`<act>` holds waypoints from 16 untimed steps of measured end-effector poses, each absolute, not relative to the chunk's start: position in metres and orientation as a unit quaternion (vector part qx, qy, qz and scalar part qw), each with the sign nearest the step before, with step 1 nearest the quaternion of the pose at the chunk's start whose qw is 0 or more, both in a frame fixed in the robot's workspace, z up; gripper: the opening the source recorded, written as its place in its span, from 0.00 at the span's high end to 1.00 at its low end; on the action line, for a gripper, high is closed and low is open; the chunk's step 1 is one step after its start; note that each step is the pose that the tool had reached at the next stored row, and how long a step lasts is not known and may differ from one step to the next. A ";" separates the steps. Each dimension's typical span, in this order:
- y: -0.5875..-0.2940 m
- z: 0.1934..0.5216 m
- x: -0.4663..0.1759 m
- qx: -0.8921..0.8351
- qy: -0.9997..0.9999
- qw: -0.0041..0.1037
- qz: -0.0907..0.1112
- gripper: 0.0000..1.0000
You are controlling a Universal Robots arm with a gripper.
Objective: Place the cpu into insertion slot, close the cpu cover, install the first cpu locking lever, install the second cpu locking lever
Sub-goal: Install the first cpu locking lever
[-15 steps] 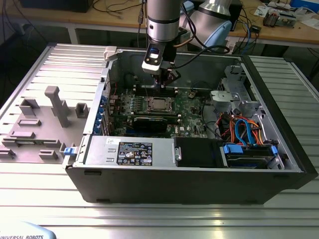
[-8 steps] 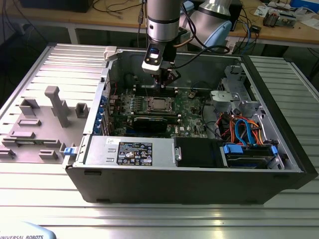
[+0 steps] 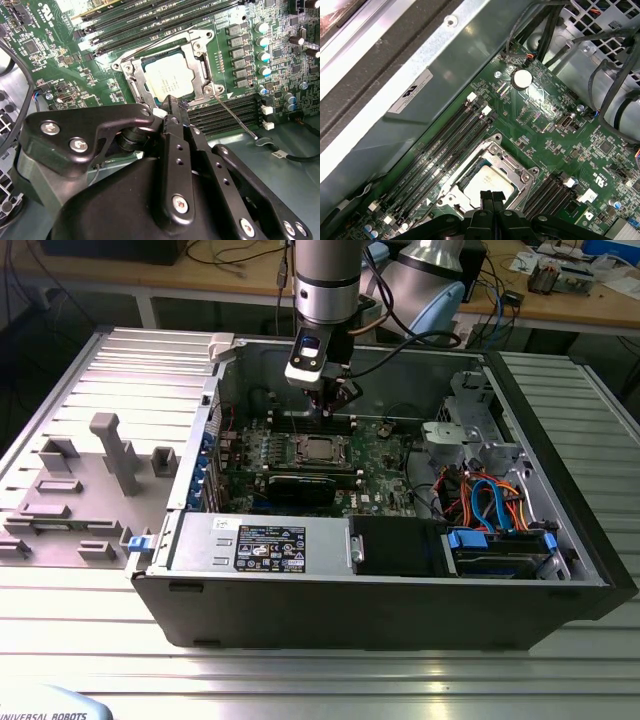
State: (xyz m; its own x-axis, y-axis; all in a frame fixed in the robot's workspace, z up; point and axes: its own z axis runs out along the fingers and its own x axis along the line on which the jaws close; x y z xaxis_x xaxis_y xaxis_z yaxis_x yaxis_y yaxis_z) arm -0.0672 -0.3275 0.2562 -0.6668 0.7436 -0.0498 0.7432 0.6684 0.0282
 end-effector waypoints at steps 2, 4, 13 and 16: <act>-0.328 0.256 -0.067 0.405 0.914 0.028 0.003 0.89; -0.328 0.256 -0.067 0.402 0.915 0.028 0.003 0.89; -0.327 0.256 -0.067 0.378 0.925 0.028 0.004 0.89; -0.327 0.256 -0.067 0.377 0.926 0.028 0.004 0.89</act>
State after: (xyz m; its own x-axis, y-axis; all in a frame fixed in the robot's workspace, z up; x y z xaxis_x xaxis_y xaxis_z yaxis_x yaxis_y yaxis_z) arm -0.0672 -0.3275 0.2562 -0.7134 0.6990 -0.0498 0.6985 0.7150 0.0282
